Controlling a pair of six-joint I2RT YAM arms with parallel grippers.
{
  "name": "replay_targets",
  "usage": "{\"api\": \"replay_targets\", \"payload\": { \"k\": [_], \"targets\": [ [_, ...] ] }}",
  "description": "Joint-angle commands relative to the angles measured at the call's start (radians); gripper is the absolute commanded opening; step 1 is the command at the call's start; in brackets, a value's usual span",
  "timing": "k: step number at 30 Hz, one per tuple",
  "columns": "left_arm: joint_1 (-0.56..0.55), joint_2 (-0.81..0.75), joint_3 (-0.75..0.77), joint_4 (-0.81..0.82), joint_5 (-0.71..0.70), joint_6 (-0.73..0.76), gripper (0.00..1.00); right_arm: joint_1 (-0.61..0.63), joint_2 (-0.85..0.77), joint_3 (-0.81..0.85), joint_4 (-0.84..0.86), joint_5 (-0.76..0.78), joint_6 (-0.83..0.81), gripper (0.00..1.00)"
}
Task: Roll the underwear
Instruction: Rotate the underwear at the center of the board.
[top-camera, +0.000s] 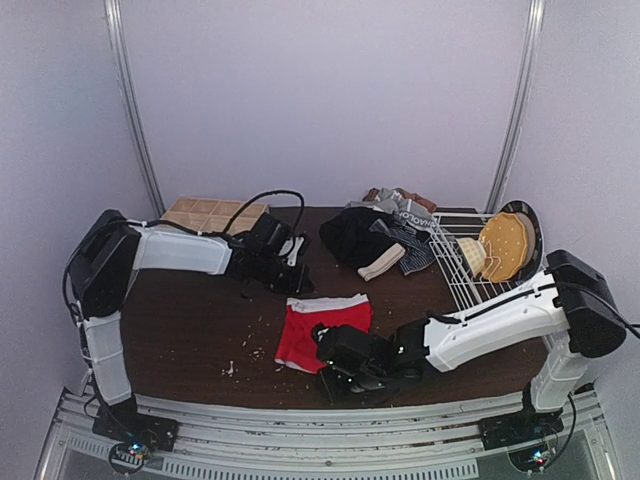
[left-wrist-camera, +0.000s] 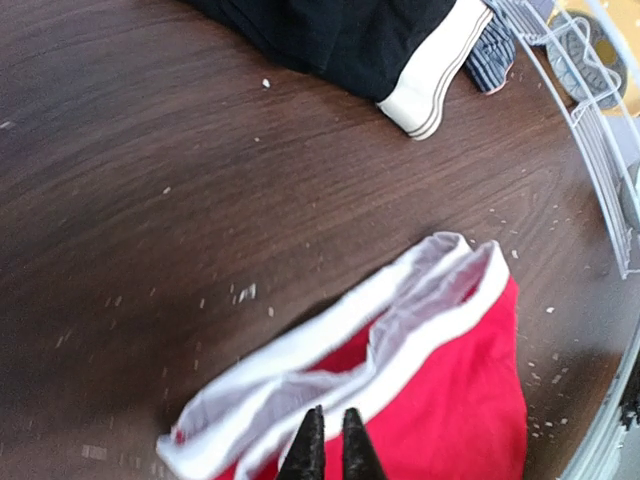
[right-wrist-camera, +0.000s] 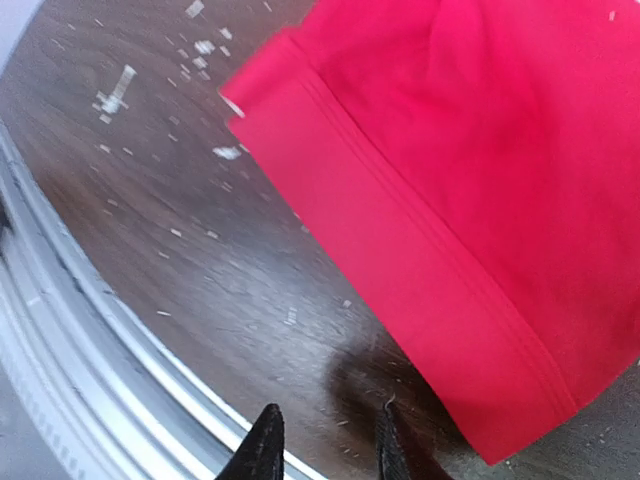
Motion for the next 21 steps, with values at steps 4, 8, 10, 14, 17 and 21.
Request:
{"api": "replay_targets", "payload": {
  "k": [4, 8, 10, 14, 17, 21],
  "targets": [
    [0.035, 0.102, 0.063, 0.008, 0.054, 0.043, 0.0, -0.021, 0.06, -0.014, -0.072, 0.059, 0.018, 0.29],
    [0.039, 0.109, -0.013, 0.062, 0.082, 0.028, 0.0, -0.097, 0.052, -0.053, -0.072, 0.058, 0.011, 0.29],
    [0.04, 0.105, -0.061, 0.099, 0.096, 0.009, 0.0, -0.134, 0.06, -0.052, -0.081, 0.054, -0.006, 0.29],
    [0.04, 0.069, -0.2, 0.216, 0.121, -0.052, 0.0, -0.205, 0.074, -0.036, -0.091, 0.053, -0.043, 0.29],
    [0.04, 0.035, -0.315, 0.32, 0.129, -0.108, 0.0, -0.261, 0.084, -0.028, -0.089, 0.045, -0.073, 0.3],
    [0.035, -0.031, -0.489, 0.435, 0.106, -0.198, 0.0, -0.322, 0.112, 0.008, -0.1, 0.032, -0.116, 0.3]
  ]
}}
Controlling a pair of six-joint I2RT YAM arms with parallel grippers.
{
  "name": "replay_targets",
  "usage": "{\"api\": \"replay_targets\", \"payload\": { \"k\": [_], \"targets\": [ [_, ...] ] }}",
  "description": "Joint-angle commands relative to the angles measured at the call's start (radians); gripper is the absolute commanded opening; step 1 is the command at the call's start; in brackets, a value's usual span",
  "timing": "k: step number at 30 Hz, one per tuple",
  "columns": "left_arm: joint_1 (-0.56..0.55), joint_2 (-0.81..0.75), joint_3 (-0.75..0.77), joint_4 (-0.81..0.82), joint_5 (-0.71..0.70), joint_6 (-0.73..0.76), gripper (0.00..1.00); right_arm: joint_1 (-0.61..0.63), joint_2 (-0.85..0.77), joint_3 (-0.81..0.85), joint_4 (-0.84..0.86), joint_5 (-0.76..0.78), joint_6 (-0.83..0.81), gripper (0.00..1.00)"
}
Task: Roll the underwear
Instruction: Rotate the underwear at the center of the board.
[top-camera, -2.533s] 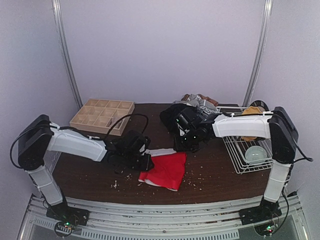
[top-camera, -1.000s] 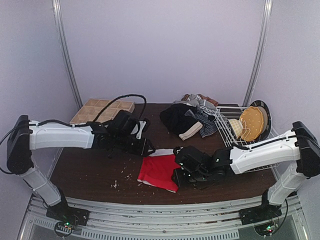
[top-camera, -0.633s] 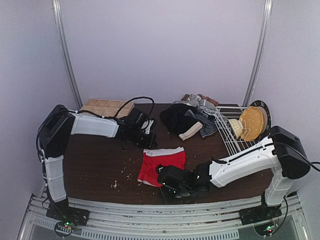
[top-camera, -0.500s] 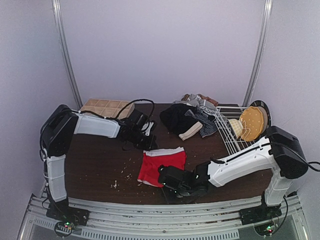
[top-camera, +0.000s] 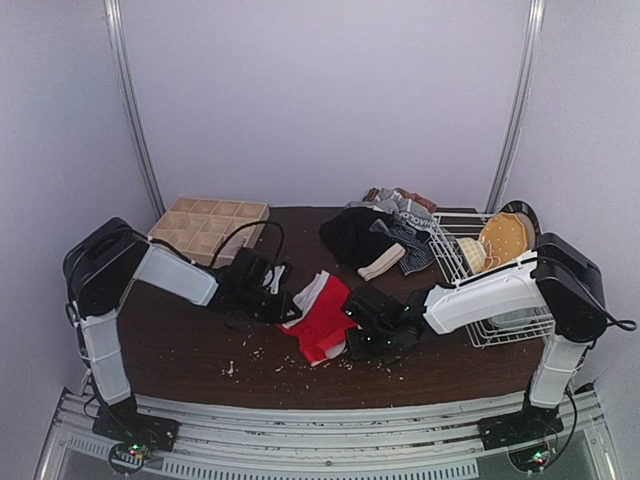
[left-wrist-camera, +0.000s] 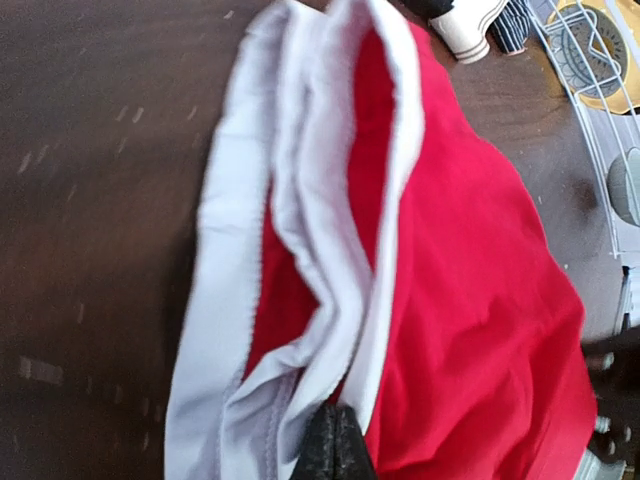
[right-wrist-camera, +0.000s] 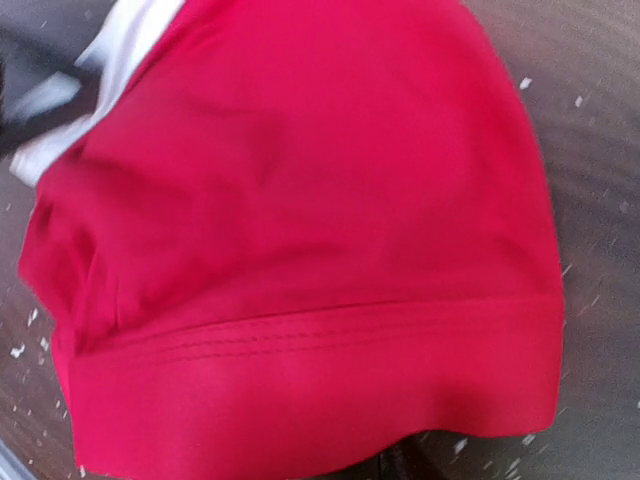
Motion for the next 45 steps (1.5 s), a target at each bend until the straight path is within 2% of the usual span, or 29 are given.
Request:
{"api": "replay_targets", "payload": {
  "k": [1, 6, 11, 15, 22, 25, 31, 38, 45],
  "targets": [
    [-0.015, -0.048, -0.192, 0.095, -0.023, -0.129, 0.0, -0.061, 0.063, 0.041, -0.081, 0.0, -0.067, 0.3],
    [-0.109, -0.135, -0.304, 0.117, -0.127, -0.224, 0.0, -0.118, 0.116, 0.134, -0.105, -0.026, -0.102, 0.3],
    [-0.184, -0.225, -0.316, 0.024, -0.221, -0.26, 0.0, -0.137, 0.098, 0.164, -0.132, -0.04, -0.104, 0.31],
    [-0.184, -0.33, -0.289, -0.114, -0.284, -0.231, 0.15, -0.135, -0.006, 0.095, -0.127, -0.03, -0.082, 0.34],
    [-0.184, -0.492, -0.234, -0.322, -0.354, -0.168, 0.32, -0.135, -0.184, -0.008, -0.19, 0.031, -0.051, 0.38],
    [-0.185, -0.537, -0.247, -0.345, -0.334, -0.171, 0.39, -0.132, -0.262, -0.074, -0.108, -0.031, -0.007, 0.4],
    [-0.239, -0.508, -0.193, -0.353, -0.288, -0.188, 0.48, -0.101, -0.25, -0.159, 0.15, -0.179, 0.155, 0.47],
    [-0.269, -0.454, -0.164, -0.351, -0.266, -0.196, 0.48, -0.054, -0.16, -0.158, 0.232, -0.199, 0.204, 0.46],
    [-0.275, -0.38, -0.145, -0.33, -0.241, -0.2, 0.45, -0.043, -0.119, -0.165, 0.251, -0.197, 0.221, 0.41]
  ]
}}
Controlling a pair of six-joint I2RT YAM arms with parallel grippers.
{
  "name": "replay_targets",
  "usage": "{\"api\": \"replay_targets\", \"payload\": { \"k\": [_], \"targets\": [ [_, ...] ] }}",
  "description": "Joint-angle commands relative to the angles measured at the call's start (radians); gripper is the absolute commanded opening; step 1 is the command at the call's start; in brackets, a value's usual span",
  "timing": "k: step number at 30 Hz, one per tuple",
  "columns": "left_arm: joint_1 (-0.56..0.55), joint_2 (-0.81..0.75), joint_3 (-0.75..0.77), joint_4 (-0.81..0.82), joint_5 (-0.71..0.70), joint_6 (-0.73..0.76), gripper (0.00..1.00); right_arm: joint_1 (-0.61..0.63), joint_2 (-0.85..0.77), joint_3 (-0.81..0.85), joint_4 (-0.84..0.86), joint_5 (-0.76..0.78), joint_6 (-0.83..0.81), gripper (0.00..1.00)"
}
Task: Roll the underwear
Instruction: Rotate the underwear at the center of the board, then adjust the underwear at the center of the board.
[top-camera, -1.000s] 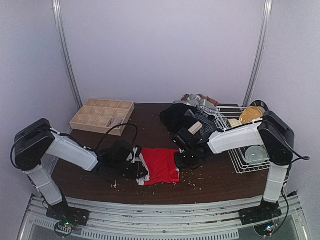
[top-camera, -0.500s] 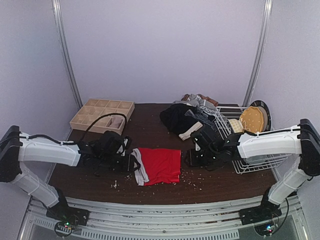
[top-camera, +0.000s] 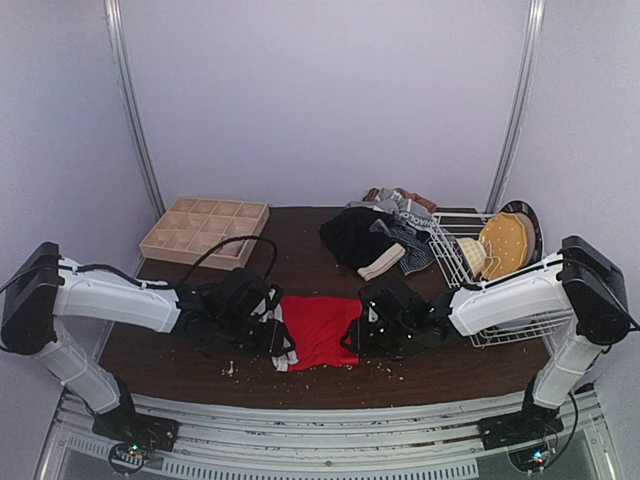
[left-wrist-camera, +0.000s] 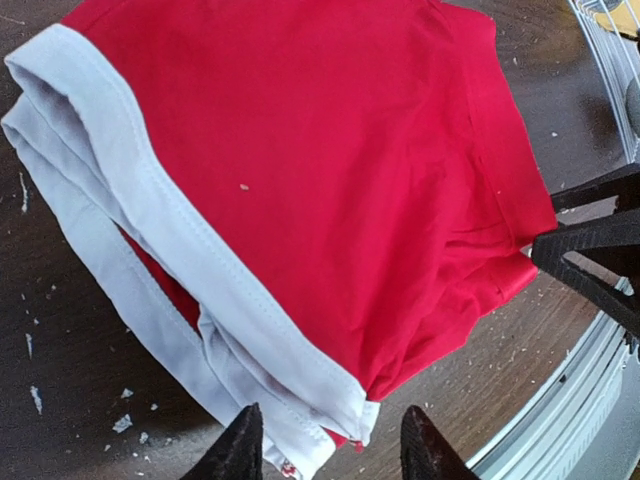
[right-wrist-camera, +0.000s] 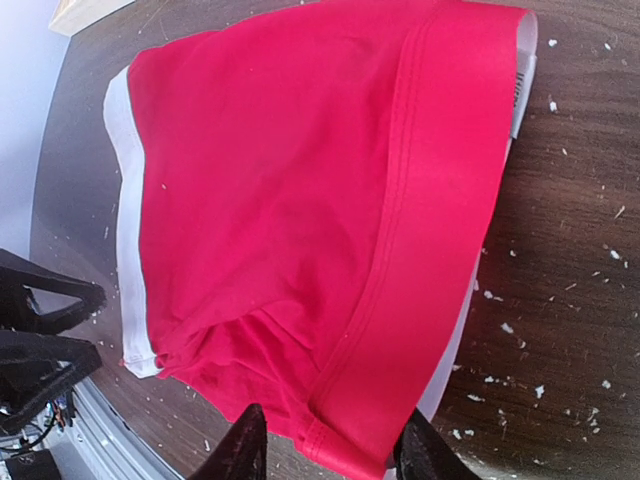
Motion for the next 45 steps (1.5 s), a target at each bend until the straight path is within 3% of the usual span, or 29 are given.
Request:
{"api": "replay_targets", "payload": {
  "k": [1, 10, 20, 27, 30, 45],
  "targets": [
    [-0.005, 0.047, 0.032, 0.031, 0.026, -0.007, 0.45, 0.006, 0.016, -0.013, 0.023, 0.001, 0.024, 0.4],
    [-0.014, 0.083, 0.041, 0.052, 0.046, -0.01, 0.41, 0.01, -0.007, -0.002, -0.059, 0.068, -0.007, 0.39],
    [-0.022, 0.123, 0.052, 0.071, 0.058, -0.011, 0.21, 0.016, 0.017, 0.005, -0.048, 0.054, -0.009, 0.28],
    [-0.025, 0.11, 0.051, 0.071, 0.049, -0.001, 0.0, 0.02, 0.009, 0.007, -0.044, 0.049, -0.012, 0.1],
    [-0.026, 0.083, 0.049, 0.053, 0.033, 0.006, 0.0, 0.023, -0.013, 0.008, -0.052, 0.054, -0.013, 0.0],
    [-0.034, -0.117, 0.025, -0.043, -0.022, 0.032, 0.0, 0.082, -0.11, 0.037, -0.114, 0.09, -0.009, 0.0]
  ]
}}
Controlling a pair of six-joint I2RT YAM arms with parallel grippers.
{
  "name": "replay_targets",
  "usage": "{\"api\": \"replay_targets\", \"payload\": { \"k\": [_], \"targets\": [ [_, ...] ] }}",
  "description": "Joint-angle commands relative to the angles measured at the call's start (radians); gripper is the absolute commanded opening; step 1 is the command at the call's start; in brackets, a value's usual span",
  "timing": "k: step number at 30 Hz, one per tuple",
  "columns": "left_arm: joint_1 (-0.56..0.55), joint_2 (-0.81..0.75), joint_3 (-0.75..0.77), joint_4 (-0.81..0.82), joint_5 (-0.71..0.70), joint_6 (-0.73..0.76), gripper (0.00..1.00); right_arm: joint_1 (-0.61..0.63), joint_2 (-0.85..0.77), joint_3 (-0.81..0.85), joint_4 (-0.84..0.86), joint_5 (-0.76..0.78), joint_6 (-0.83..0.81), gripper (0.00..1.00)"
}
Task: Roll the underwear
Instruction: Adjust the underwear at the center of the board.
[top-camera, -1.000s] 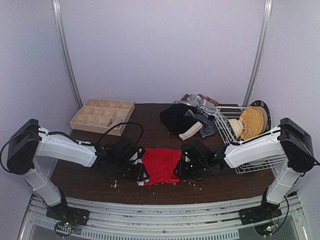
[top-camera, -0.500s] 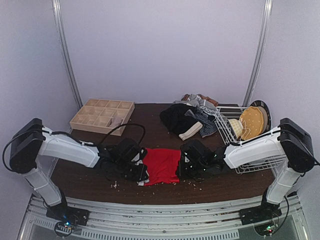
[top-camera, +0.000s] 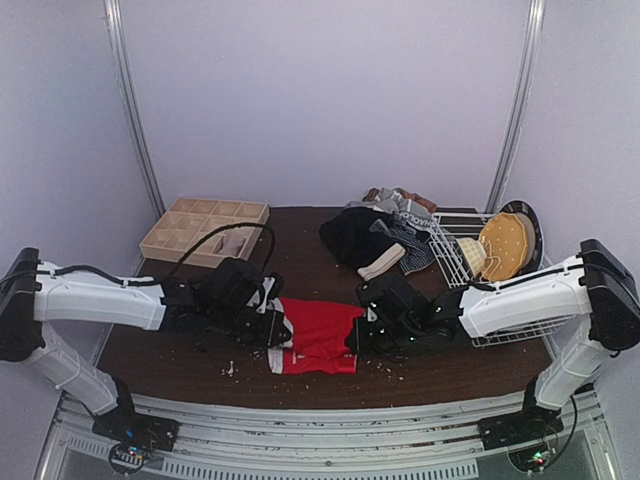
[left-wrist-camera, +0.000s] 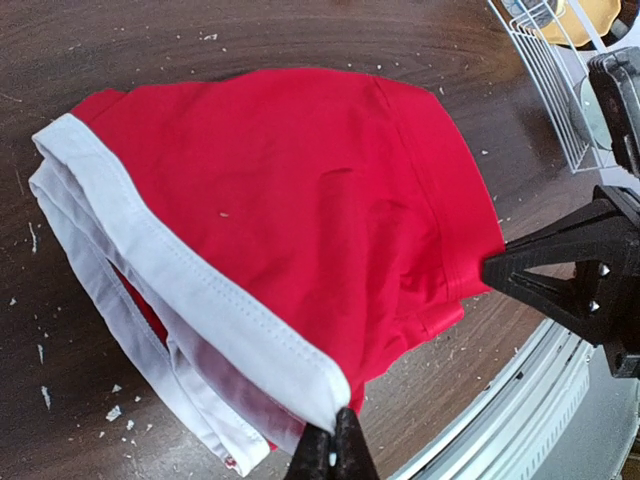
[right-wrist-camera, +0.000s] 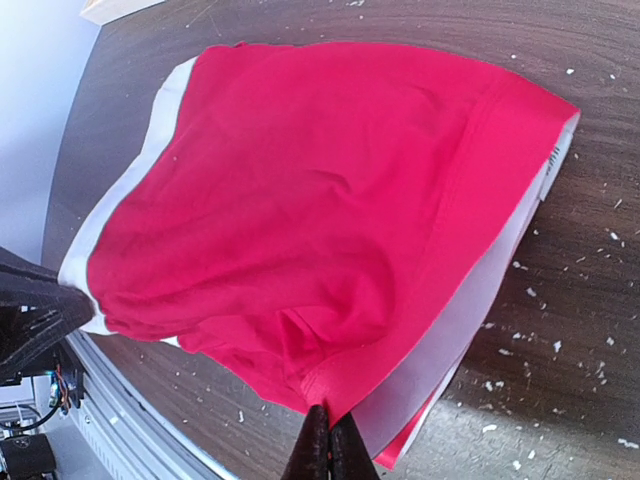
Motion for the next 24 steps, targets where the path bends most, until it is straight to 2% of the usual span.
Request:
{"api": "replay_targets", "payload": {
  "k": [1, 11, 19, 24],
  "targets": [
    [-0.011, -0.032, -0.011, -0.016, -0.019, 0.011, 0.0, 0.02, -0.037, 0.009, -0.04, 0.041, 0.005, 0.0],
    [-0.013, -0.085, -0.099, -0.015, -0.031, -0.019, 0.0, 0.049, -0.054, -0.082, 0.017, -0.014, 0.065, 0.0],
    [-0.012, -0.036, -0.18, 0.04, -0.023, -0.047, 0.0, 0.093, 0.077, -0.155, 0.13, -0.086, 0.098, 0.0],
    [-0.012, 0.002, -0.2, 0.054, -0.014, -0.046, 0.0, 0.114, 0.114, -0.159, 0.13, -0.092, 0.094, 0.0]
  ]
}}
